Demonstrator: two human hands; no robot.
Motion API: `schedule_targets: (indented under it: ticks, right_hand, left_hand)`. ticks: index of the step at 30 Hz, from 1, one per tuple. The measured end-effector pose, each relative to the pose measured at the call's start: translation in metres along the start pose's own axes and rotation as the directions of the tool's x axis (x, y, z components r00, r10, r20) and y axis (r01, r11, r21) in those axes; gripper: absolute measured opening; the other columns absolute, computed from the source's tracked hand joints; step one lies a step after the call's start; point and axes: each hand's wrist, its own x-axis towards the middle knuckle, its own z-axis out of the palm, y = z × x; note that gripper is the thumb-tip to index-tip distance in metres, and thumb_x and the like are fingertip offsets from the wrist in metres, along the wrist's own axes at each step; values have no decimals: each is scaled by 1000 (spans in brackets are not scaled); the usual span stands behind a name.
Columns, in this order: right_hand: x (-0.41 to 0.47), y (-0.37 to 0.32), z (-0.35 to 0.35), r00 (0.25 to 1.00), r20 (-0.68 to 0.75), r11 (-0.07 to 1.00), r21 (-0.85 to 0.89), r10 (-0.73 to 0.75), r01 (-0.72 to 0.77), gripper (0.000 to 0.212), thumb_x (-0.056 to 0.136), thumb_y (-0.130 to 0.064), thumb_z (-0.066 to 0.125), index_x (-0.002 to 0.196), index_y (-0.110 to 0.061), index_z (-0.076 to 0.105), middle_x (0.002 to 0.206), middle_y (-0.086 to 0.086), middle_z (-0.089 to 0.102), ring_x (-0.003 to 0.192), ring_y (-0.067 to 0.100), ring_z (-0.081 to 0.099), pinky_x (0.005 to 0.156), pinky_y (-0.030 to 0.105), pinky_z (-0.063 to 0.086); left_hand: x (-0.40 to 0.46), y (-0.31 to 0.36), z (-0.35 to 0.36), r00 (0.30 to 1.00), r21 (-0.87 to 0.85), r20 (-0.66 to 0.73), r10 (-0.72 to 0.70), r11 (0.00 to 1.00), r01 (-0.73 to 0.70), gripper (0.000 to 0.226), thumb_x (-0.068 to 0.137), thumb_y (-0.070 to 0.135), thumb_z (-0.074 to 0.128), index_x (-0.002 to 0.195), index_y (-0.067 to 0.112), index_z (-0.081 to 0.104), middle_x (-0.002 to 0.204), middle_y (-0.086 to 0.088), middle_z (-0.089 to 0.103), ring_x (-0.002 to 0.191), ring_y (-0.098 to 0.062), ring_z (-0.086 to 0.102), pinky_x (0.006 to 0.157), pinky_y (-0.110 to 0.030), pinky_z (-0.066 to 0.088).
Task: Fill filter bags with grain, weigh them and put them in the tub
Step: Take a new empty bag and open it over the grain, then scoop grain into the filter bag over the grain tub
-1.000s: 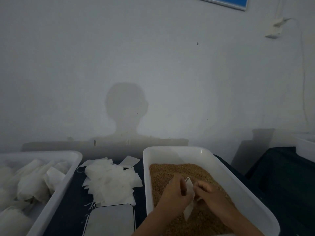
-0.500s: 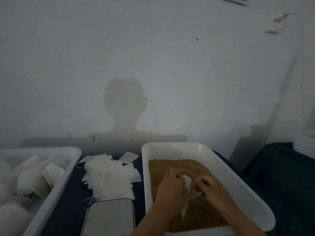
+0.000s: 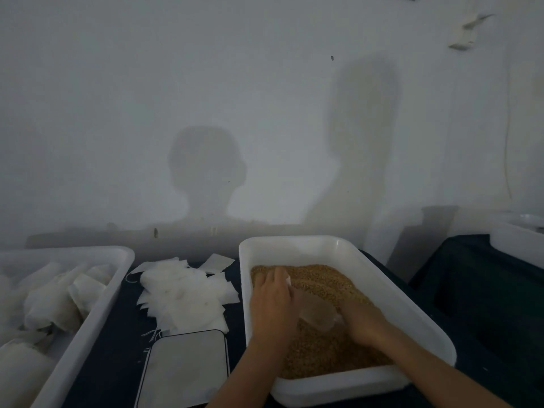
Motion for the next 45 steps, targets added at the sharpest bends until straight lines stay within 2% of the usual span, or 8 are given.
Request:
schedule_targets:
  ticks: [5,11,15,20,29,33,41,45]
  right_hand:
    - [-5,37,-38,991,-106,994,-82,-86,77,11,92,-26,57,93,-24,46,100,-5,50,87,10,51,59,13,33]
    - [-5,41,-51,954,-99,916,-323,-285,240,16,90,-17,56,105,-20,58,89,-11,49,84,8,47,62,19,29]
    - [-3,33,-45,915,-39,910,-122,-403,396,9,91,-23,59,97,-19,65,96,-9,64,88,4,58,74,11,42]
    - [-3,16,-26,863,63,864,80,-502,497,13,88,-21,62,100,-25,65,100,-14,61,93,-3,54,79,10,40]
    - [-10,25,-34,867,171,875,227,-468,427,20,88,-19,61,108,-19,60,109,-9,54,104,6,49,91,20,41]
    - [-20,45,-57,881,157,874,287,-447,392,10,90,-18,58,97,-25,57,109,-7,57,106,9,52,97,32,43]
    - [-35,69,-96,939,32,901,297,-341,317,12,92,-14,57,85,-23,58,87,-10,56,84,1,53,76,17,42]
    - [-30,66,-104,955,-26,923,250,-294,291,4,92,-15,56,91,-18,59,92,-6,59,88,7,55,82,26,43]
  left_hand:
    - [4,-4,0,993,167,-105,58,985,-40,20,69,-3,75,84,6,66,78,-8,66,73,-25,60,61,-33,51]
    - [4,-9,6,999,150,-51,9,989,-1,21,92,6,50,110,13,60,105,-5,60,99,-24,50,78,-30,36]
    - [4,-12,6,999,125,-50,10,992,-4,23,93,8,49,112,16,60,112,-4,58,105,-23,47,82,-29,39]
    - [3,-14,7,999,85,-33,19,996,-16,22,94,12,49,112,19,61,115,0,57,107,-18,45,84,-26,40]
    - [18,-22,3,990,138,122,70,987,-87,25,93,7,49,112,21,59,121,3,52,112,-14,41,88,-20,34]
    - [25,-34,4,962,175,257,87,975,-134,20,92,7,52,106,17,62,125,2,50,114,-16,42,86,-22,39]
    - [24,-35,8,892,135,422,161,962,-237,22,85,-1,56,83,18,47,98,-3,59,85,-12,41,68,-23,32]
    - [26,-27,3,840,78,518,163,968,-237,9,87,8,60,95,5,59,106,-7,59,98,-20,52,68,-19,30]
